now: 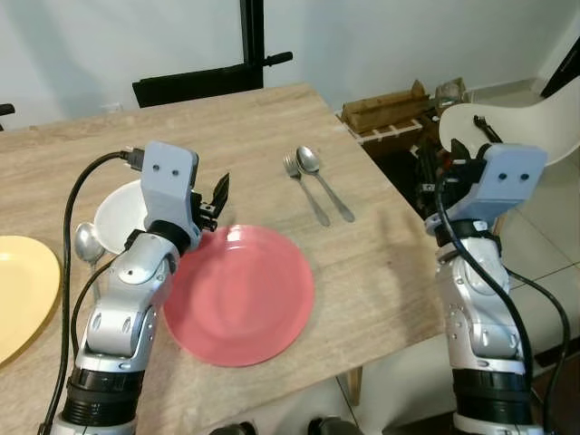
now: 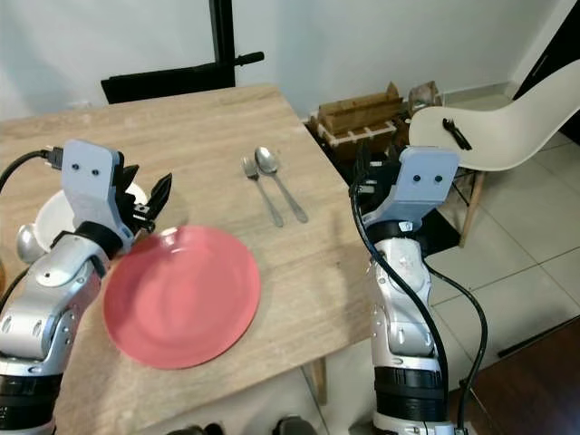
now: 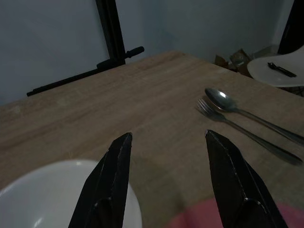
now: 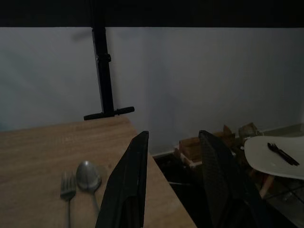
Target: Setting the table
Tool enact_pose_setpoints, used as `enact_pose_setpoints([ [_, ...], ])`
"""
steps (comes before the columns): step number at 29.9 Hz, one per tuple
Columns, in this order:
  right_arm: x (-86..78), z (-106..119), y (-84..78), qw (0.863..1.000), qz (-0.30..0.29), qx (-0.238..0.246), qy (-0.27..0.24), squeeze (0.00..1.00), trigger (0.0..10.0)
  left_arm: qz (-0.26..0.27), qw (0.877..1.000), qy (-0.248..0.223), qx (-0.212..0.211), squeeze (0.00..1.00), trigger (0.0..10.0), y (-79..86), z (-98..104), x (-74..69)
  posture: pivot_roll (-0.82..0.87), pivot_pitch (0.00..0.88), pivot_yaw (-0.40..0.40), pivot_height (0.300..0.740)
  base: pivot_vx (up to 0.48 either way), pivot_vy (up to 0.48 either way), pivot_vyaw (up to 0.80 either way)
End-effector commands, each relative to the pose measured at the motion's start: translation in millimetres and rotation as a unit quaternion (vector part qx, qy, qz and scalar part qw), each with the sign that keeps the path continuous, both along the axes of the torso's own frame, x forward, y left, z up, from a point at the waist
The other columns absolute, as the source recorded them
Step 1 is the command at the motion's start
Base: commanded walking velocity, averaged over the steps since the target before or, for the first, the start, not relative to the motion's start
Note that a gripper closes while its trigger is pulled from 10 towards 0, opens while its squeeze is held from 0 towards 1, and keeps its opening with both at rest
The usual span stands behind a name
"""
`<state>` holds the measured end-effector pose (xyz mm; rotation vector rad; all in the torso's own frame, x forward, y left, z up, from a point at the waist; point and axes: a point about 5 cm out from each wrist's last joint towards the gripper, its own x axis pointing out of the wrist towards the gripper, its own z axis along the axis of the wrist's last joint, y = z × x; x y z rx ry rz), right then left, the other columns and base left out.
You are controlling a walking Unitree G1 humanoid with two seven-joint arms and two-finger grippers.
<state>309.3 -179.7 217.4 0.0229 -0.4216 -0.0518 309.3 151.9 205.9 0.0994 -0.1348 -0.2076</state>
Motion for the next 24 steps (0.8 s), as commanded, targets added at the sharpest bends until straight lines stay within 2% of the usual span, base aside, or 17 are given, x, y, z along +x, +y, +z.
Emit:
enact_pose_setpoints([
  [1, -2.7, -3.7, -3.8, 1.000, -0.008, 0.004, 0.009, 0.00, 10.0, -0.002, 1.000, 0.003, -0.002, 0.00, 10.0, 0.5, -1.5, 0.3, -0.08, 0.006, 0.049, 0.740, -0.398, 0.000, 0.00],
  [24, -4.0, -4.8, -7.4, 1.000, -0.012, -0.001, 0.017, 0.00, 10.0, -0.001, 1.000, 0.005, -0.007, 0.00, 10.0, -0.1, -2.8, 1.2, -0.09, 0.014, 0.040, 0.740, -0.404, 0.000, 0.00],
])
